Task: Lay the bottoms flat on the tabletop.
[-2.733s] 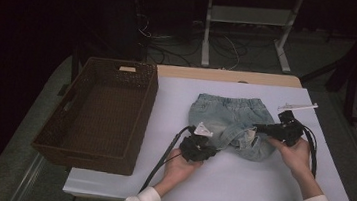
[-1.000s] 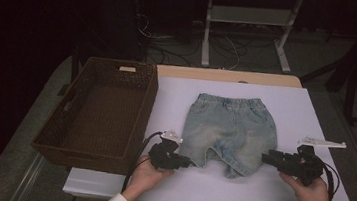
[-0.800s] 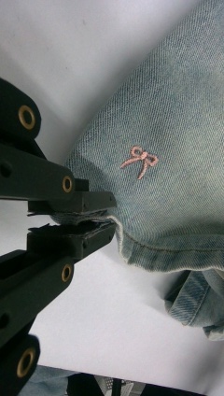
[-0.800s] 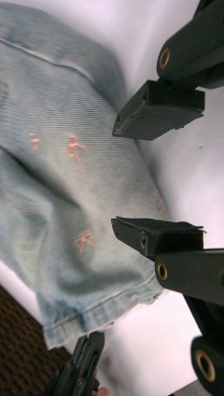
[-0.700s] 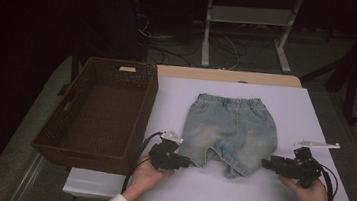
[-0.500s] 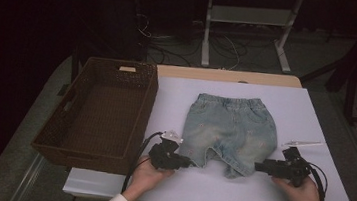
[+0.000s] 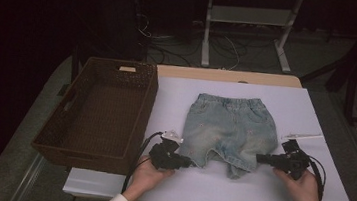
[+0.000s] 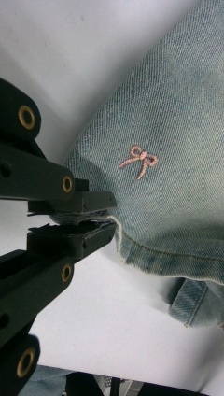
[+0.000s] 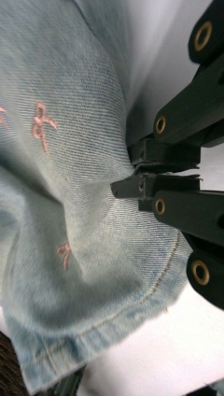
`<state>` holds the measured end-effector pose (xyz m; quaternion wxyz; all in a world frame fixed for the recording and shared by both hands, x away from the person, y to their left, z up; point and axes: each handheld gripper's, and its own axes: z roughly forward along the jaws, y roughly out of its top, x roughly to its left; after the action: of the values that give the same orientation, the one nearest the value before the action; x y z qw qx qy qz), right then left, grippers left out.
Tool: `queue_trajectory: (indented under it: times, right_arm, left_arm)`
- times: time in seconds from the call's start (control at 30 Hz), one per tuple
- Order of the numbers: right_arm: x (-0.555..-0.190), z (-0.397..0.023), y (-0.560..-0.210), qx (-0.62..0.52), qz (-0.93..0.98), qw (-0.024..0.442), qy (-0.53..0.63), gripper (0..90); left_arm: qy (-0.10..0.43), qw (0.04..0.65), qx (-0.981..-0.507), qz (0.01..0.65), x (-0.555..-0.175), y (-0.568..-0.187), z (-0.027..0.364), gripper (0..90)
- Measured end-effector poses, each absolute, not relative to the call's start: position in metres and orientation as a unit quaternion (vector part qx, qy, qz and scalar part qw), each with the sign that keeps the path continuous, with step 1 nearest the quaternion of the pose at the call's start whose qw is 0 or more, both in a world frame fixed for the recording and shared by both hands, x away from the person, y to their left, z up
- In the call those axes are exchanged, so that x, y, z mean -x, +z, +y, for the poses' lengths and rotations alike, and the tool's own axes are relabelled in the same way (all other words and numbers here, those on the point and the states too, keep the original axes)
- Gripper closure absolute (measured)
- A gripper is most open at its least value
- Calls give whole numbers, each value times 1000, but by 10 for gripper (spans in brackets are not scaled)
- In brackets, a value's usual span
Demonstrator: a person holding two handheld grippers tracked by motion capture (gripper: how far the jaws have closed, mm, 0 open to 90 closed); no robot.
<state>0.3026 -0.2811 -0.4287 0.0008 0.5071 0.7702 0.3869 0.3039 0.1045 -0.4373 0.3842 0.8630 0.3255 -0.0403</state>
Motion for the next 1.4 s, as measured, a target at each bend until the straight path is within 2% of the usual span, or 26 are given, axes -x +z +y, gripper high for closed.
queue_trajectory:
  times: [0.43,0.7,0.9,1.17,1.4]
  right_arm:
    - [-299,-305,-380,-498,759,39,418,866]
    - [-318,-283,-370,-478,779,63,401,864]
    - [-354,-245,-374,-449,796,68,401,861]
    - [-400,-183,-406,-425,831,49,357,855]
    - [-412,-184,-432,-436,823,0,365,836]
  left_arm:
    - [-43,388,-860,329,-305,-436,107,834]
    - [-41,385,-861,329,-305,-436,106,834]
    - [-42,385,-861,329,-305,-436,106,834]
    - [-44,387,-860,331,-305,-436,106,834]
    - [-46,387,-859,331,-305,-437,106,834]
